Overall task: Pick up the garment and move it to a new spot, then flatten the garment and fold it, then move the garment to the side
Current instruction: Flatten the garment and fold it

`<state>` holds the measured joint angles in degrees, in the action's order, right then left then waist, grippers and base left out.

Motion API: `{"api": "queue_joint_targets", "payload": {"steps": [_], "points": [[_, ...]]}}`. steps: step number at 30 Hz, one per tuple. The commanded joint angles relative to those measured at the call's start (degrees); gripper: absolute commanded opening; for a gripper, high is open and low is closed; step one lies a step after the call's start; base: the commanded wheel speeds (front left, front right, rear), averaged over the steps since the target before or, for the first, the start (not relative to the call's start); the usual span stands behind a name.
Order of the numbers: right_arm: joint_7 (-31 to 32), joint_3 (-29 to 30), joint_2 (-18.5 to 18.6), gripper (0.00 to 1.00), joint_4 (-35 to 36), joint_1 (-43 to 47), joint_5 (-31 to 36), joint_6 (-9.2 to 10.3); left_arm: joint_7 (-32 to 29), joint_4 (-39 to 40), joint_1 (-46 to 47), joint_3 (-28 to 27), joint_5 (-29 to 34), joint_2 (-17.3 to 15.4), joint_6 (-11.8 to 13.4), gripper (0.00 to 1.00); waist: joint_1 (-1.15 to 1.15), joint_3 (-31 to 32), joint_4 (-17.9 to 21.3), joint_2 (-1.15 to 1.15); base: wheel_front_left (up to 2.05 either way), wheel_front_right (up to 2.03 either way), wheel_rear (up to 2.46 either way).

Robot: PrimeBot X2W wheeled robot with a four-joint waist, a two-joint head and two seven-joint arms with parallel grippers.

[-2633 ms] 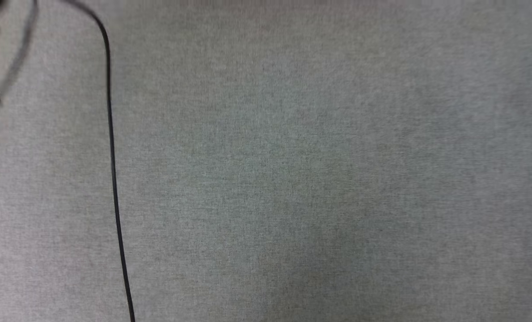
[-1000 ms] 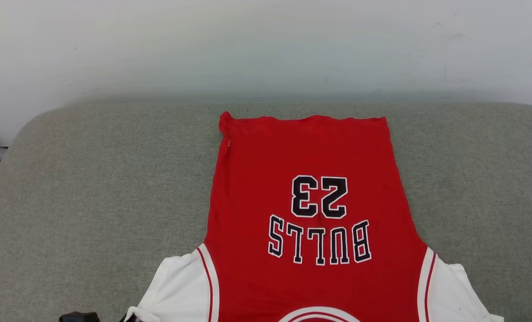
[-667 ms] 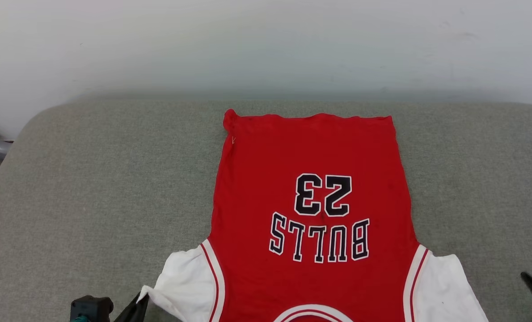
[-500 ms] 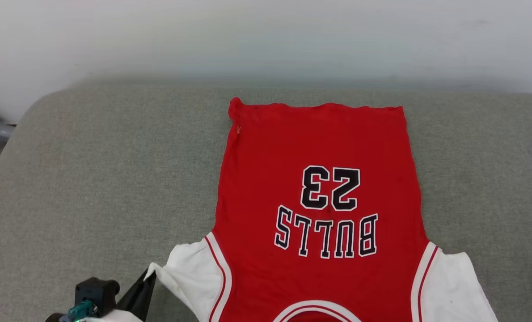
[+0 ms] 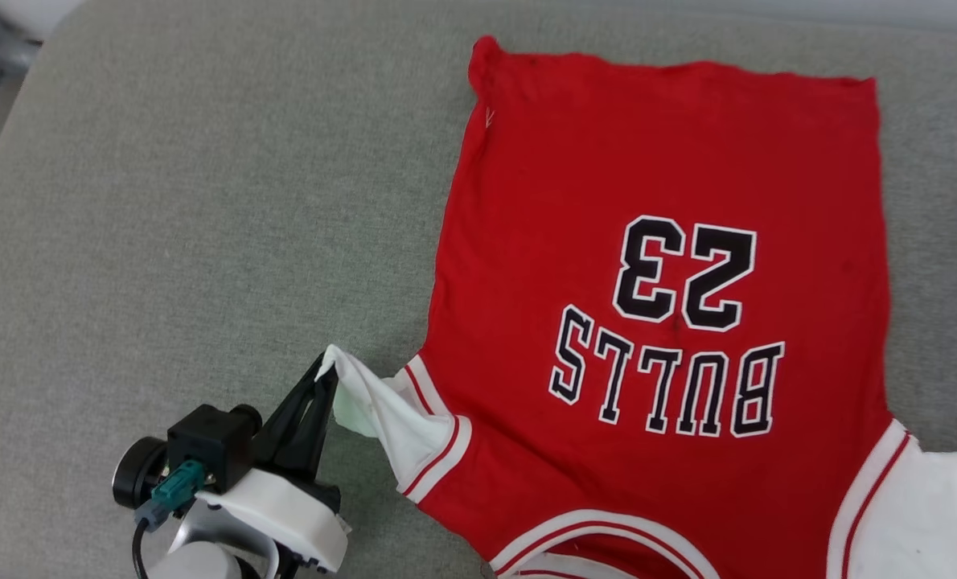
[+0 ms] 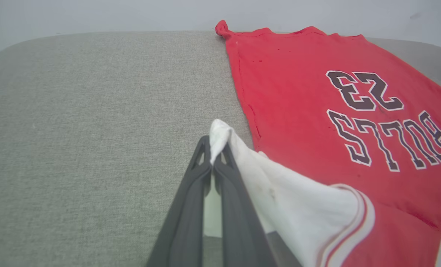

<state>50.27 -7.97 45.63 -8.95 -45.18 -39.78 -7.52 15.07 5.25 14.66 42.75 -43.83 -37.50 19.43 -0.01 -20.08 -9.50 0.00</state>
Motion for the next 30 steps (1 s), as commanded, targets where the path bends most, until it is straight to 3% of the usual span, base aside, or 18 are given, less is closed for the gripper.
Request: {"api": "queue_joint_targets", "payload": {"steps": [1,10,13,18,25,26,27,30], "points": [[3.65,-0.52,-1.19,1.00,-1.61,-3.59,1.07,0.06,0.13,0.44,1.30,-0.15,0.85,0.49,0.13,0.00,0.01,-5.93,-3.82,0.00,0.00,0.00,0.00],[19.77,-1.39,-5.01,1.00,-10.64,-18.46,8.48,0.05,0.13,2.17,5.11,-0.45,4.41,3.57,-0.72,0.00,0.01,-13.98,-7.78,0.00,0.00,0.00,0.00],[21.13,-0.26,-6.21,1.00,-12.71,-20.96,11.18,0.05,0.13,2.53,6.38,-0.63,5.33,4.90,-1.34,0.00,0.01,-16.32,-9.09,0.00,0.00,0.00,0.00],[21.41,1.48,-7.87,1.00,-14.84,-20.80,14.06,0.05,0.14,2.21,7.44,-1.25,6.47,6.35,-2.24,0.00,0.01,-19.22,-10.28,0.00,0.00,0.00,0.00],[23.26,-0.12,-8.37,1.00,-16.94,-12.26,12.77,0.04,0.08,0.72,8.14,-1.24,7.82,7.48,-3.64,0.00,0.01,-20.14,-10.40,0.00,0.00,0.00,0.00],[23.03,-0.16,-7.91,0.11,-16.73,-11.86,12.47,0.04,0.08,0.58,8.27,-1.31,7.88,7.62,-3.70,0.00,0.01,-20.05,-10.37,0.00,0.00,0.00,0.00],[22.72,-0.27,-7.53,0.00,-16.34,-11.63,12.30,0.04,0.08,0.35,8.31,-1.34,8.03,7.55,-3.85,0.00,0.01,-19.84,-10.27,0.00,0.00,0.00,0.00],[20.84,-0.12,-6.75,0.00,-14.71,-12.70,12.03,0.05,0.08,-0.29,8.12,-1.51,8.24,7.41,-4.11,0.00,0.01,-18.62,-9.72,0.00,0.00,0.00,0.00]]}}
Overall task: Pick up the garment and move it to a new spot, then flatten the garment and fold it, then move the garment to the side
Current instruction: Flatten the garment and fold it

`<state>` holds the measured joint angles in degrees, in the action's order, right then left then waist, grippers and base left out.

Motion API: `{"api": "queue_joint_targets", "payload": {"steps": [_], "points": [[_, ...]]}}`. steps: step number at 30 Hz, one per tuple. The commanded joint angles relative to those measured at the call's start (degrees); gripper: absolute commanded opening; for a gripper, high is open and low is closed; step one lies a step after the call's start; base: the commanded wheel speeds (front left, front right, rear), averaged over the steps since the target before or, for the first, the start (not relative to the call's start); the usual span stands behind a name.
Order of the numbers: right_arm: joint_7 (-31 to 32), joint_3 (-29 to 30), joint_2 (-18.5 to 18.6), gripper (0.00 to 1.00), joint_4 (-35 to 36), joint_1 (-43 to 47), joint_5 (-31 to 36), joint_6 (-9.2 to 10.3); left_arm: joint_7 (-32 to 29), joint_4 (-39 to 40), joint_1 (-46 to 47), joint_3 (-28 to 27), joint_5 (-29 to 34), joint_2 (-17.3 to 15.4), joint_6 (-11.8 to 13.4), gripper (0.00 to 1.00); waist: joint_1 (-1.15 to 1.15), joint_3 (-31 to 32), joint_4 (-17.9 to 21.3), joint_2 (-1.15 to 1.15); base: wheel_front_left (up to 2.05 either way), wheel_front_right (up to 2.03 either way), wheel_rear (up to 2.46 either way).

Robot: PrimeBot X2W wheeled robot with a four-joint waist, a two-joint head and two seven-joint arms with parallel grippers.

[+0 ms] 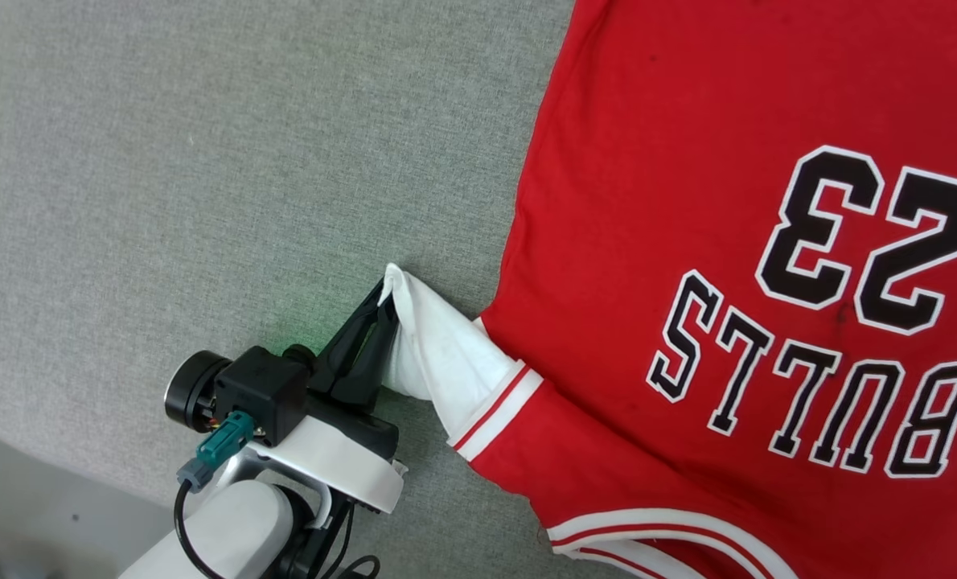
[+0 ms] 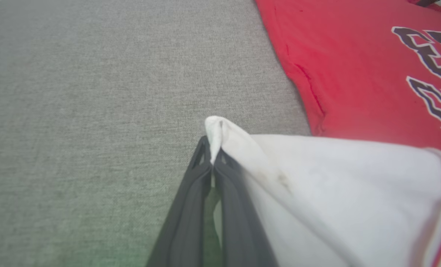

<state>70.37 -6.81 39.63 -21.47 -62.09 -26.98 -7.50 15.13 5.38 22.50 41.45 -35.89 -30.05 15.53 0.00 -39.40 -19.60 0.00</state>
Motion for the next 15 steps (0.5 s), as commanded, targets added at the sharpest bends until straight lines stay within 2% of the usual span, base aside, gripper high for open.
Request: {"api": "queue_joint_targets", "payload": {"steps": [1,9,15], "points": [[0.02,-1.19,-0.84,0.00,-1.79,3.64,-0.95,0.02,0.02,-0.62,-0.03,-0.27,0.21,-0.07,-0.12,0.00,0.00,1.29,0.70,0.00,0.00,0.00,0.00],[-5.70,-2.99,-0.59,0.00,-0.88,2.83,-3.62,0.02,-0.01,-1.58,-3.16,-0.67,-0.62,-1.17,0.68,0.00,0.00,9.40,3.99,0.00,0.00,0.00,0.00],[-7.81,-6.34,4.14,0.00,1.69,9.46,-8.60,0.03,-0.57,-1.78,-6.32,-1.33,-1.91,-2.94,1.77,0.00,0.00,16.66,6.72,0.00,0.00,0.00,0.00]]}}
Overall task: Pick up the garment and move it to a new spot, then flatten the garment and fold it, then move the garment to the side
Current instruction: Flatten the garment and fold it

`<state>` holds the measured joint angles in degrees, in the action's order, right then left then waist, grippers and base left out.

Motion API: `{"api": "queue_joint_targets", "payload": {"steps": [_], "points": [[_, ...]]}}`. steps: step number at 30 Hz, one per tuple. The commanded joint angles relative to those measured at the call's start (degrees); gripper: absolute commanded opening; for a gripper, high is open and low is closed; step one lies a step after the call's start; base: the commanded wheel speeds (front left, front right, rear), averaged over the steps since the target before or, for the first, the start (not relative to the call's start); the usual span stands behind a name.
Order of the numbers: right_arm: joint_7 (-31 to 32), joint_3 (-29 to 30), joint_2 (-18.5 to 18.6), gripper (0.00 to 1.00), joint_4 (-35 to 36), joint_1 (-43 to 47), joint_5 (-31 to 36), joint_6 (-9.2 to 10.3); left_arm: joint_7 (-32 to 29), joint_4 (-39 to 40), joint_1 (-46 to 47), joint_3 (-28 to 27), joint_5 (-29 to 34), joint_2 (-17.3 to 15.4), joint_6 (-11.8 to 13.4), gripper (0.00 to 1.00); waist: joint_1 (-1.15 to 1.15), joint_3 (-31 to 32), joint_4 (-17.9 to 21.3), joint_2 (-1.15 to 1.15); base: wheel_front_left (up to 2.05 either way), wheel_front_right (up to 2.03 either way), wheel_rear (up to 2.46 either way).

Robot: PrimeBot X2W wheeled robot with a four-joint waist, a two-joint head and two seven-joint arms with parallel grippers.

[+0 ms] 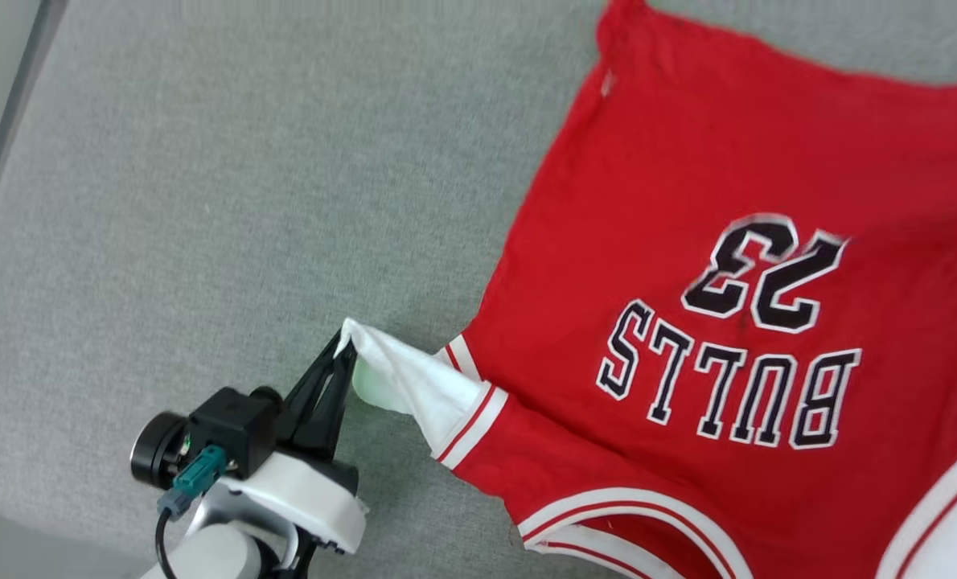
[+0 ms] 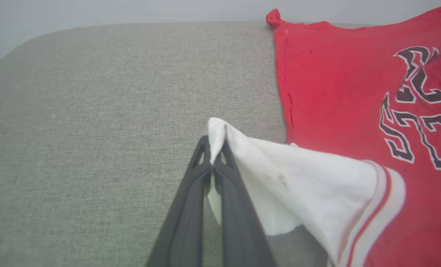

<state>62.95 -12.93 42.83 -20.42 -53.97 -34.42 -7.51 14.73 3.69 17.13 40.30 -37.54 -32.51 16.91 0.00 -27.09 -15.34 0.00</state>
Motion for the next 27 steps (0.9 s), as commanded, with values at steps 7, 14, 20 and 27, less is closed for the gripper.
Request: {"api": "queue_joint_targets", "payload": {"steps": [7,14,20,27], "points": [[-2.05,-2.66,8.52,0.00,7.34,17.08,-8.50,0.04,-0.58,-0.17,-5.45,-0.84,-2.37,-2.12,1.64,0.00,0.00,11.53,5.58,0.00,0.00,0.00,0.00],[-4.92,-0.21,11.80,0.00,14.07,36.69,-13.93,0.04,-0.44,-0.74,-9.18,-1.13,-3.84,-3.03,2.45,0.00,0.00,16.00,7.83,0.00,0.00,0.00,0.00],[-7.35,3.94,10.80,0.00,17.86,52.71,-15.44,0.04,-0.20,-0.65,-11.24,-1.86,-4.80,-3.49,3.05,0.00,0.00,17.83,8.83,0.00,0.00,0.00,0.00],[-11.04,6.98,4.15,0.00,16.83,65.62,-13.95,0.04,0.13,-0.79,-12.03,-2.43,-4.97,-2.80,3.07,0.00,0.00,17.53,9.11,0.00,0.00,0.00,0.00]]}}
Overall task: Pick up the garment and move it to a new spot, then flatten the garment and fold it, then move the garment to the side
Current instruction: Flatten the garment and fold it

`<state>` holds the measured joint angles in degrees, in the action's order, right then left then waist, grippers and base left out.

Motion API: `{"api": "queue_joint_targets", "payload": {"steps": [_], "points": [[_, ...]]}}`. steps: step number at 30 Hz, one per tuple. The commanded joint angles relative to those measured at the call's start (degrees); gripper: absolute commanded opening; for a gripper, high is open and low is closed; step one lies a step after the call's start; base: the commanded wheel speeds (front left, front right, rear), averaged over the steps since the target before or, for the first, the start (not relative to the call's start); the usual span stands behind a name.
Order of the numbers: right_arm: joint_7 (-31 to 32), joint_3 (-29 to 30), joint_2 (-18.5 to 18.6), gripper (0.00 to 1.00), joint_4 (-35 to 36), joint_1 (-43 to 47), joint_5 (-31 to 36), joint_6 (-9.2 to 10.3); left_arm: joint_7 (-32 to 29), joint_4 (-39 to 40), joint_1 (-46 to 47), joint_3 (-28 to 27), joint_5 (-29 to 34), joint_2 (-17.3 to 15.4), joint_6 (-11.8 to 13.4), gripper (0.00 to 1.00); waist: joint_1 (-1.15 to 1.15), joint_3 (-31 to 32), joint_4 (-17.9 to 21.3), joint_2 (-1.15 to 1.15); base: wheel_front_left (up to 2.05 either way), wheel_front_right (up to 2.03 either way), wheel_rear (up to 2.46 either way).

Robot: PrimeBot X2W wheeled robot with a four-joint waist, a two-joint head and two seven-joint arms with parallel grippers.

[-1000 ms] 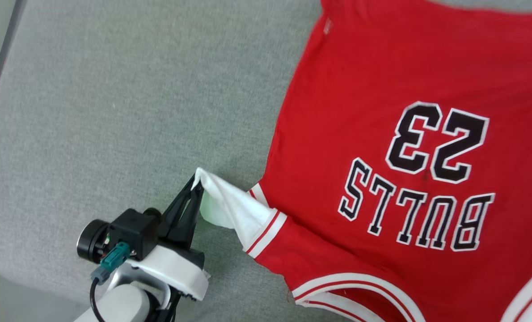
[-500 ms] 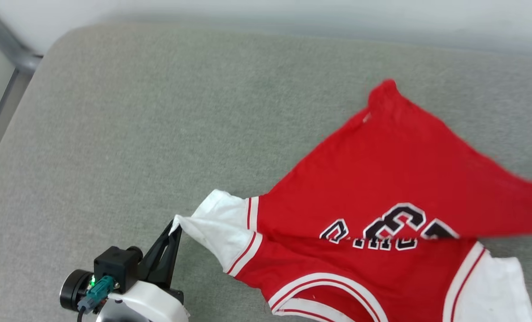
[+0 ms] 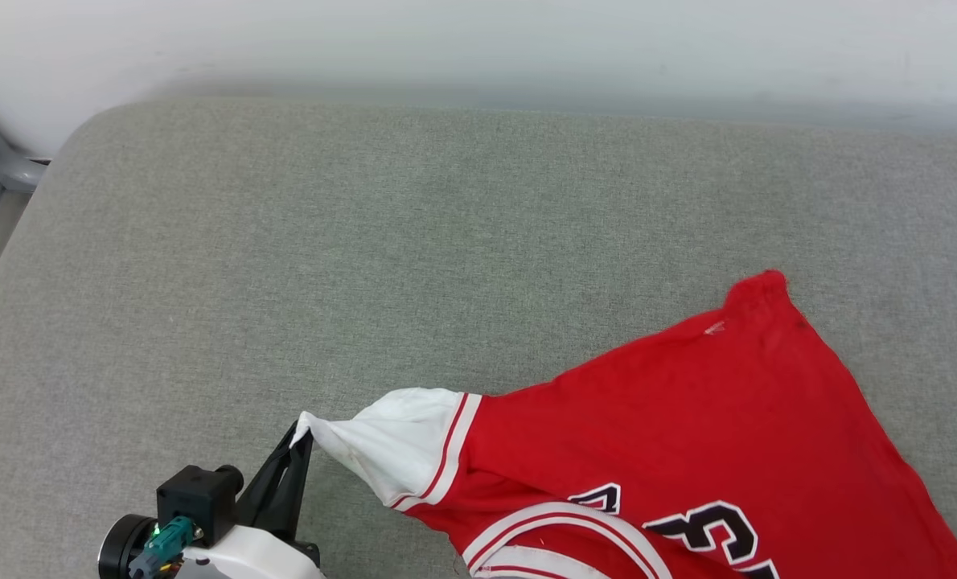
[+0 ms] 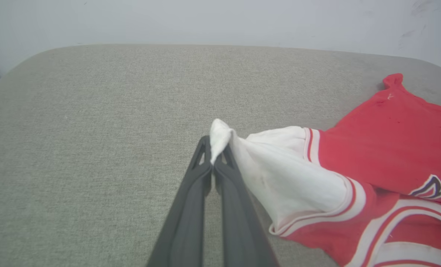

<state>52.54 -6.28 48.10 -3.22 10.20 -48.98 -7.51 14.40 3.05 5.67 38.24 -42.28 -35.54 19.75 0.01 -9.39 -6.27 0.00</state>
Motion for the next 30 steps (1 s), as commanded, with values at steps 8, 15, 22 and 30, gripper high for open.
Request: {"api": "queue_joint_targets", "payload": {"steps": [8,15,22,30], "points": [[-5.85,4.67,-6.44,1.00,0.24,0.03,3.19,0.04,0.58,-0.91,-1.52,-1.18,-0.30,0.86,0.33,0.00,-0.01,1.19,1.00,0.00,0.00,0.00,0.00],[-9.17,9.11,-6.23,1.00,5.23,-7.00,3.58,0.04,0.65,-0.73,-1.52,-1.18,0.17,1.05,0.03,0.00,-0.01,1.62,0.91,0.00,0.00,0.00,0.00],[-8.33,8.46,-3.86,1.00,8.88,-18.85,4.43,0.04,0.59,-0.52,1.28,-0.57,1.38,1.68,-0.83,0.00,-0.01,-0.94,-1.47,0.00,0.00,0.00,0.00],[1.15,0.07,-5.11,1.00,5.61,-33.23,8.71,0.04,0.65,-1.43,4.52,0.29,2.59,4.13,-1.69,0.00,-0.01,-5.05,-4.74,0.00,0.00,0.00,0.00]]}}
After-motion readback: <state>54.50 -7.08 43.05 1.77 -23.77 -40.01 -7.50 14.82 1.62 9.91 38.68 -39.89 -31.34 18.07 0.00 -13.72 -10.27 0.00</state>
